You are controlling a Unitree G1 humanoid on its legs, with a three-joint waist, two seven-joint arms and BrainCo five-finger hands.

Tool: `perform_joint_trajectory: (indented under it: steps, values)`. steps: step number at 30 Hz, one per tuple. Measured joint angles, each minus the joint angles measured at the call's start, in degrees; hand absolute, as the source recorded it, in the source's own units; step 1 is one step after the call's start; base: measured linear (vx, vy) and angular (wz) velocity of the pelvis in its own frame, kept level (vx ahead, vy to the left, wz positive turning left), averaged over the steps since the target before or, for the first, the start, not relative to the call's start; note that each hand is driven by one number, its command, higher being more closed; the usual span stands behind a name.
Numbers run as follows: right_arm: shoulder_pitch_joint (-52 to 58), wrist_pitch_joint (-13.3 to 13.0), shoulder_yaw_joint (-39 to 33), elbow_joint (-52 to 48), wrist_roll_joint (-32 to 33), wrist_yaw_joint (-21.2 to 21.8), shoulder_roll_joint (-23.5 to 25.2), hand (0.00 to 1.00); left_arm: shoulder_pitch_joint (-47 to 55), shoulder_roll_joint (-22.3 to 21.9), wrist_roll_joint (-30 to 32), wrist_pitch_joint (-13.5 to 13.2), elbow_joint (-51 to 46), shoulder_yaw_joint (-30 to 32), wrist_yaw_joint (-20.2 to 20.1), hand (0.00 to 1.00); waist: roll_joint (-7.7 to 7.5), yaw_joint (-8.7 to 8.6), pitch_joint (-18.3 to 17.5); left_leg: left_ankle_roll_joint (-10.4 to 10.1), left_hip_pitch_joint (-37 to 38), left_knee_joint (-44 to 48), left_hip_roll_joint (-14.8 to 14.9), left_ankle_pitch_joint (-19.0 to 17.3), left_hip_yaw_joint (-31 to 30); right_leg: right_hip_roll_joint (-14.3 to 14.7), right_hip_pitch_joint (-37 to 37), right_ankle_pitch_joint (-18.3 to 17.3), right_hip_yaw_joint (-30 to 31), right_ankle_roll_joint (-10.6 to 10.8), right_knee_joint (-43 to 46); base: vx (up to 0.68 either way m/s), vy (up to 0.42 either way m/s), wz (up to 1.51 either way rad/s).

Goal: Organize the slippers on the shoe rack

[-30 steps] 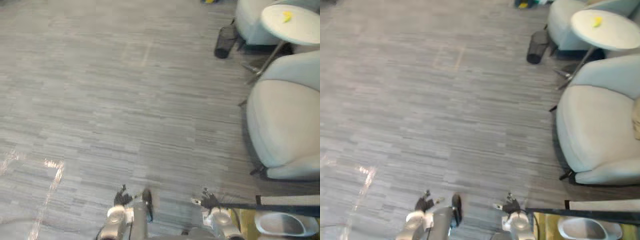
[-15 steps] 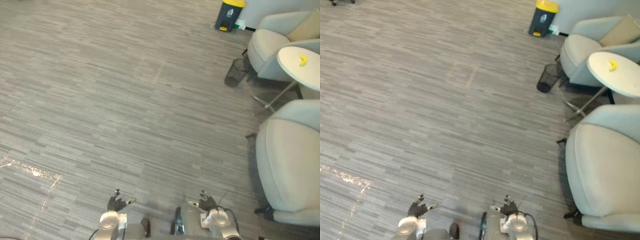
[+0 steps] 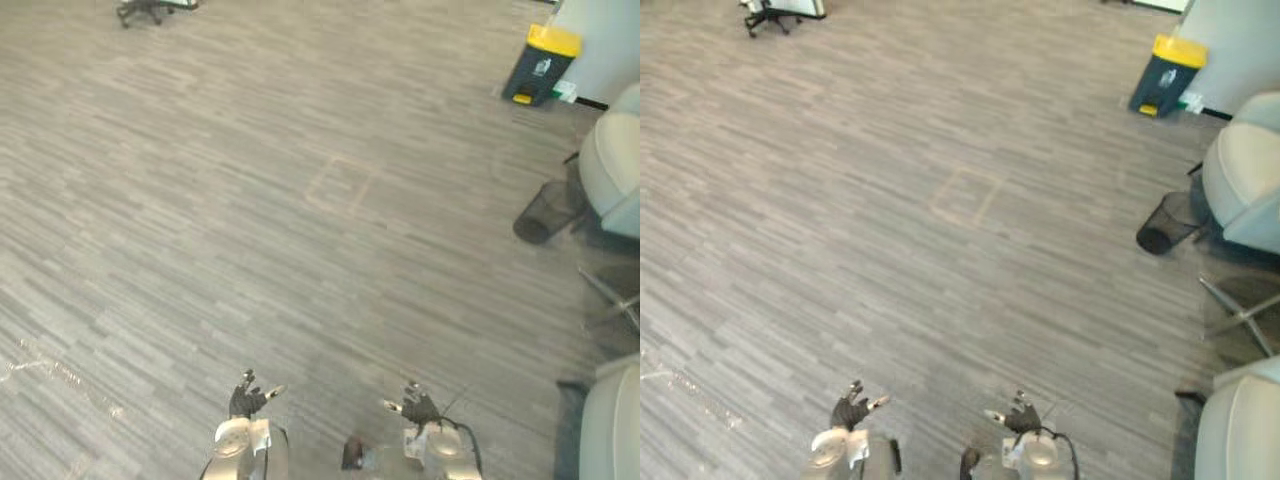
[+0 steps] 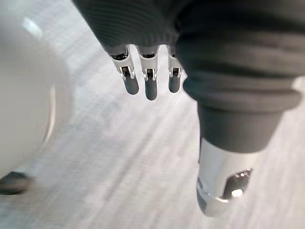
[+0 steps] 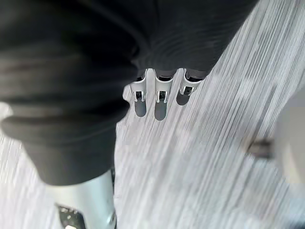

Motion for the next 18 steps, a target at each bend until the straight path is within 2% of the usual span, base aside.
perform_joint_trajectory:
  steps: [1, 2, 3, 4, 5, 6, 7, 8, 10, 11, 12, 13, 14, 15, 16, 17, 18]
  values:
    - [-0.26, -0.02, -0.12, 0.14, 0.00, -0.06, 0.44, 0.00, 0.06, -0.04, -0.10, 0.01, 0.01, -0.06, -0.18, 0.00, -0.88, 0.48, 0.53, 0.42, -0.93, -11.77, -2.80, 0.74, -0.09, -1.88, 1.74, -0.67, 1.01, 1.00, -1.01, 0.52, 0.126, -0.37]
    - [-0.36, -0.02, -0.26, 0.17, 0.00, -0.09, 0.44, 0.00, 0.00, -0.05, -0.17, -0.02, -0.19, -0.05, -0.23, 0.00, -1.04, 0.57, 0.63, 0.43, -1.00, -14.97, -3.74, 1.32, -0.34, -2.48, 2.24, -0.90, 1.25, 1.29, -1.21, 0.62, 0.226, -0.45]
    - [-0.65, -0.06, -0.65, 0.87, -0.02, -0.25, -0.21, 0.00, -0.26, -0.13, -0.59, -0.09, -0.51, -0.18, -0.22, 0.00, -1.04, 1.49, 0.74, -0.72, -0.84, -30.84, -6.63, 6.55, -2.76, -4.22, 4.12, -1.55, 2.76, 2.33, -2.73, 0.41, 0.167, -0.43]
    - [-0.79, -0.05, -0.66, 1.44, -0.02, -0.24, -0.60, 0.00, -0.19, -0.16, -0.88, -0.09, -0.51, -0.43, -0.19, 0.00, -0.62, 1.83, 0.54, -1.46, -0.75, -35.49, -6.93, 8.94, -4.00, -4.34, 4.63, -1.75, 3.37, 2.56, -3.39, 0.63, 0.316, -0.79]
    - [-1.37, 0.12, -0.46, 3.74, -0.12, -0.25, -1.69, 0.00, -0.12, -0.08, -1.10, -0.13, -0.28, -1.04, -0.12, 0.00, 0.10, 2.63, 0.06, -0.75, -0.51, -36.16, -7.41, 16.85, -4.62, -4.64, 6.30, -2.64, 6.13, 3.36, -4.46, 0.54, 0.312, -0.49]
    - [-2.46, 0.32, -0.41, 4.82, -0.16, -0.17, -0.97, 0.00, -1.08, 1.22, -1.19, -0.14, 0.68, -1.28, 0.13, 0.00, -1.64, 2.23, -0.22, 2.07, -0.67, -35.38, -9.31, 15.56, -4.16, -6.70, 5.94, -2.20, 6.88, 3.38, -3.28, 0.54, 0.312, -0.34]
    - [-2.53, 0.28, -0.42, 4.78, -0.16, -0.18, -0.76, 0.00, -1.45, 1.48, -1.23, -0.15, 0.76, -1.33, 0.14, 0.00, -1.94, 2.06, -0.30, 2.48, -0.73, -35.02, -9.65, 15.28, -4.05, -7.12, 5.43, -1.82, 7.18, 3.96, -2.38, 0.53, 0.303, 0.03]
    - [-2.63, 0.24, -0.45, 4.81, -0.28, -0.16, -0.26, 0.00, -2.38, 2.54, -1.29, -0.19, 0.88, -2.31, 0.11, 0.00, -3.19, 2.12, -0.63, 4.40, -0.43, -32.46, -10.52, 12.55, -2.44, -8.60, 2.28, -1.35, 10.01, 4.84, 5.13, 0.51, 0.271, -0.07]
    - [-2.63, 0.24, -0.47, 5.06, -0.30, -0.13, -0.20, 0.00, -2.05, 2.54, -1.29, -0.25, 1.01, -3.13, 0.10, 0.00, -3.79, 2.20, -0.45, 5.10, 1.92, -31.18, -11.15, 9.47, -1.38, -9.04, -0.12, -0.75, 11.74, 6.86, 13.90, 0.50, 0.256, -0.27]
    - [-2.45, 0.25, -0.47, 5.25, -0.33, -0.12, -0.10, 0.00, -1.87, 2.82, -1.34, -0.22, 2.16, -4.26, 0.09, 0.00, -4.59, 1.80, -0.48, 5.77, 6.42, -31.98, -12.37, 6.56, 0.07, -10.23, -5.73, 3.23, 12.94, 13.40, 29.80, 0.47, 0.204, -0.37]
    - [-2.34, 0.28, -0.40, 5.36, -0.33, -0.03, 0.03, 0.00, -1.95, 3.19, -1.33, -0.17, 3.28, -5.16, 0.04, 0.00, -4.98, 1.48, -0.34, 6.09, 10.83, -32.57, -13.11, 4.29, 0.76, -10.74, -10.66, 5.28, 13.56, 16.74, 43.43, 0.56, 0.234, -0.29]
    - [-2.29, 0.28, -0.33, 5.38, -0.34, 0.06, 0.03, 0.00, -1.95, 3.31, -1.32, -0.10, 3.57, -5.24, 0.02, 0.00, -4.99, 1.29, -0.35, 6.18, 12.38, -32.92, -13.22, 3.71, 0.91, -10.75, -12.31, 5.05, 12.98, 16.31, 46.92, 0.46, 0.146, -0.26]
    - [-2.24, 0.22, -0.13, 5.37, -0.34, 0.34, 0.02, 0.00, -1.95, 3.48, -1.27, -0.03, 3.61, -5.40, 0.15, 0.00, -4.77, 0.95, -0.23, 6.53, 17.10, -35.36, -13.34, 2.59, 1.15, -10.69, -17.16, 3.00, 10.16, 12.70, 53.71, 0.46, 0.116, -0.21]
    - [-2.26, 0.15, -0.14, 4.98, -0.39, 0.45, 0.01, 0.00, -2.07, 3.52, -1.26, -0.04, 3.56, -5.52, 0.21, 0.00, -4.61, 0.68, -0.23, 6.82, 19.84, -37.41, -13.24, 1.99, 1.24, -10.07, -20.27, 1.60, 8.18, 10.45, 55.70, 0.55, 0.095, -0.23]
    - [-2.63, -0.07, -0.16, 4.41, -0.58, 0.48, -0.02, 0.00, -2.22, 3.56, -1.27, -0.04, 3.47, -5.64, 0.21, 0.00, -4.17, -0.03, 0.06, 7.18, 23.23, -39.68, -12.90, 0.93, 1.17, -8.77, -24.53, -0.13, 5.63, 9.07, 55.30, 0.45, 0.037, -0.10]
    - [-2.78, -0.10, -0.15, 4.24, -0.77, 0.48, -0.03, 0.00, -2.19, 3.57, -1.27, -0.03, 3.47, -5.66, 0.21, 0.00, -4.20, -0.36, 0.06, 7.12, 24.28, -40.27, -12.77, 0.58, 1.07, -8.26, -25.80, -0.81, 4.88, 8.88, 54.52, 0.46, -0.014, 0.08]
    - [-3.52, -0.29, -0.07, 4.15, -1.65, 0.47, -0.28, 0.00, -2.20, 3.51, -1.30, 0.01, 3.64, -5.67, 0.19, 0.00, -3.89, -1.38, 0.40, 7.08, 27.44, -41.00, -11.76, -0.21, 0.75, -6.46, -27.89, -2.76, 2.31, 7.46, 47.79, 0.50, -0.053, 0.26]
